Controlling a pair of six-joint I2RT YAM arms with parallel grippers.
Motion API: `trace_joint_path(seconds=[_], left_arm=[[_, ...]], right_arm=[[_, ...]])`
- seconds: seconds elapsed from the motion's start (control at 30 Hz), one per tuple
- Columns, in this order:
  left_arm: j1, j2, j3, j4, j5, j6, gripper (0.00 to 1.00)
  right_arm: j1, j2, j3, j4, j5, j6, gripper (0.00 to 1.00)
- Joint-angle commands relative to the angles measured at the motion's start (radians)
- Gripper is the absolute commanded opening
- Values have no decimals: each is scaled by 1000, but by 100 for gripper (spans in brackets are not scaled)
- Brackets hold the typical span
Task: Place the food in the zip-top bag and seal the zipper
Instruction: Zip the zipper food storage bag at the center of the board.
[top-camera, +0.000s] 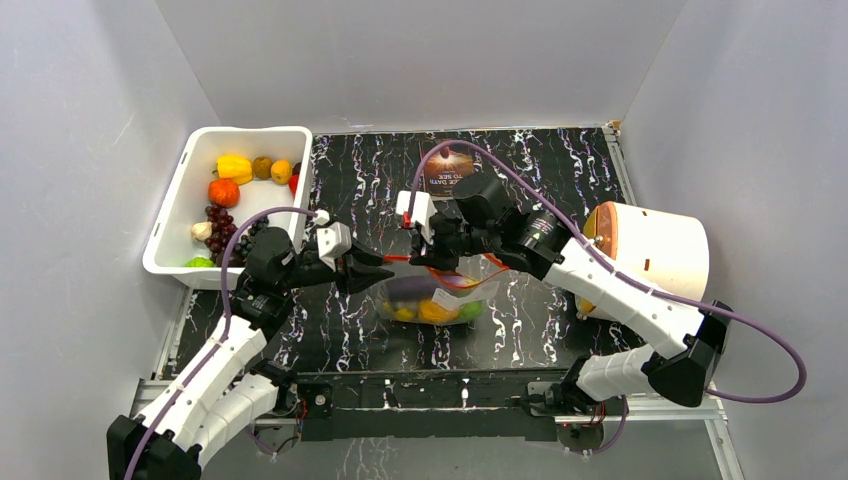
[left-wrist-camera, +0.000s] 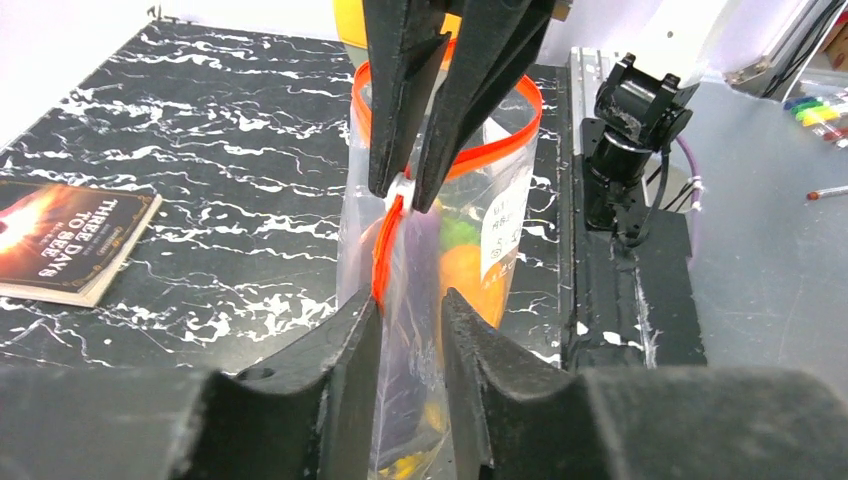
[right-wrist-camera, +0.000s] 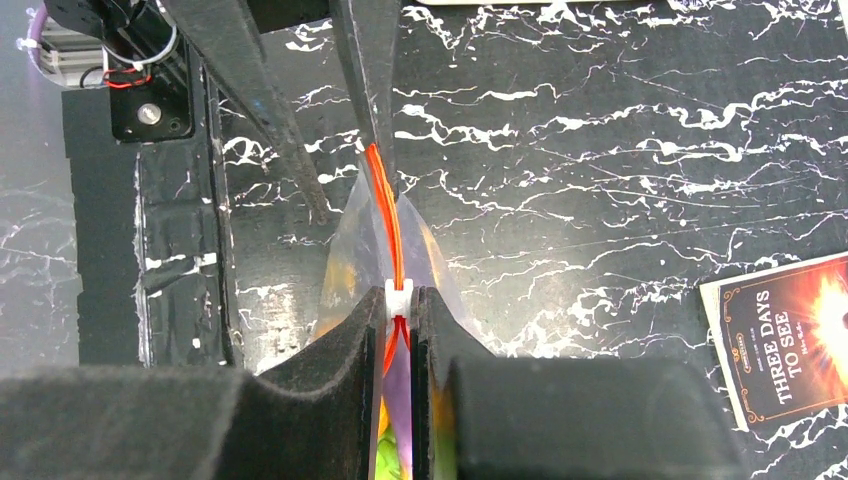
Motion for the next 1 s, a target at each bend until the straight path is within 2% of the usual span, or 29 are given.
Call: trace_joint_path(seconds=[0.0, 0.2, 0.3, 0.73, 0.97], left_arm=[[1, -32, -20, 112, 34, -34, 31], [1, -7, -1, 90, 43, -27, 44], [1, 9, 4, 98, 53, -23, 45], [1, 7, 14, 145, 66, -36, 32], [1, 24, 13, 179, 90, -58, 22]], right_arm=[[-10, -35, 4, 76, -48, 29, 0], [-11, -21, 6, 106, -92, 41, 0], [-11, -16, 11, 109, -105, 43, 0], [-12, -26, -11, 111, -121, 41, 0], [-10, -24, -18, 108, -124, 41, 0]])
